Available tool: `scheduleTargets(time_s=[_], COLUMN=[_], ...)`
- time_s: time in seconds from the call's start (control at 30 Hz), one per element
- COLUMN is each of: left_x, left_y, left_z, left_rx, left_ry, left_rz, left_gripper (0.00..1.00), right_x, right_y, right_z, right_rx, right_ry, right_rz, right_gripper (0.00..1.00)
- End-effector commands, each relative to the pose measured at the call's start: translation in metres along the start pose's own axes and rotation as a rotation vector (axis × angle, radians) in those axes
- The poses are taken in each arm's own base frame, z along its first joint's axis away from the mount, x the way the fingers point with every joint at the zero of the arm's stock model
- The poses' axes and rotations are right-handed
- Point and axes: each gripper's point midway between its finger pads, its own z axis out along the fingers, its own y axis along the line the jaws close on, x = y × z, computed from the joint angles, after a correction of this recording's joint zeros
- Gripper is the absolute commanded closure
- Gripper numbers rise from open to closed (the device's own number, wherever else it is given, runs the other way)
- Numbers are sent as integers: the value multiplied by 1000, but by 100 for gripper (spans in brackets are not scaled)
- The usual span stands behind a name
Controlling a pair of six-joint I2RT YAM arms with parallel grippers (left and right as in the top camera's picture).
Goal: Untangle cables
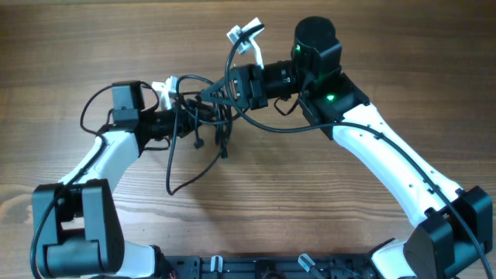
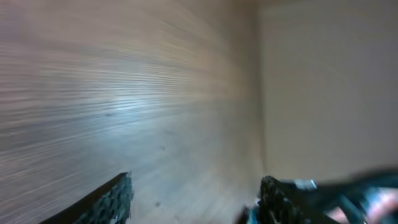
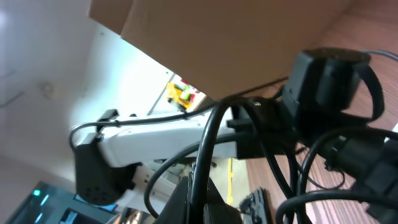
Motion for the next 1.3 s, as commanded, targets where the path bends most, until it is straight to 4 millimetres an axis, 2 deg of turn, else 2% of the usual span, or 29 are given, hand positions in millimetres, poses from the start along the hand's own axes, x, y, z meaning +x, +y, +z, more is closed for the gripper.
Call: scheduleTargets(time_s=[0.0, 0.13, 0.37, 0.43, 0.67, 0.77, 0.87, 1.03, 1.07, 1.13, 1.17, 1.2, 1.23, 1.27], left_x=[18, 24, 15, 11, 15, 21, 28, 40, 40, 35, 30, 25, 22, 21], left_y=[-54, -68, -62, -59, -62, -66, -60, -76, -79, -76, -70, -63, -59, -57], left_z=[-14, -20, -30, -34, -30, -22, -3, 17, 18, 21, 23, 26, 27, 27], left_rx=[323, 415, 400, 394, 404, 403, 329, 357, 361, 331, 290, 240, 212, 201], left_ry=[83, 104, 64, 47, 65, 93, 118, 173, 175, 161, 145, 125, 114, 108], left_rz=[180, 211, 206, 201, 204, 212, 226, 291, 302, 284, 256, 224, 206, 199], left_gripper=[30, 32, 33, 33, 32, 32, 37, 38, 45, 85, 92, 94, 91, 84], right_x=[-5, -9, -13, -13, -12, -11, -6, 8, 10, 11, 12, 14, 15, 15], right_y=[14, 18, 13, 14, 14, 16, 19, 29, 30, 31, 32, 33, 34, 34], right_z=[-1, -10, -33, -34, -33, -27, -19, 2, 4, 6, 7, 9, 11, 11], right_rx=[-44, -58, -54, -56, -58, -61, -71, -105, -109, -112, -114, -118, -120, -121], right_ry=[8, 8, 15, 19, 22, 24, 38, 91, 98, 103, 107, 112, 116, 118], right_rz=[53, 40, 61, 61, 61, 61, 62, 61, 62, 64, 64, 64, 64, 63], right_gripper=[96, 96, 96, 96, 96, 96, 96, 96, 96, 96, 96, 96, 96, 96])
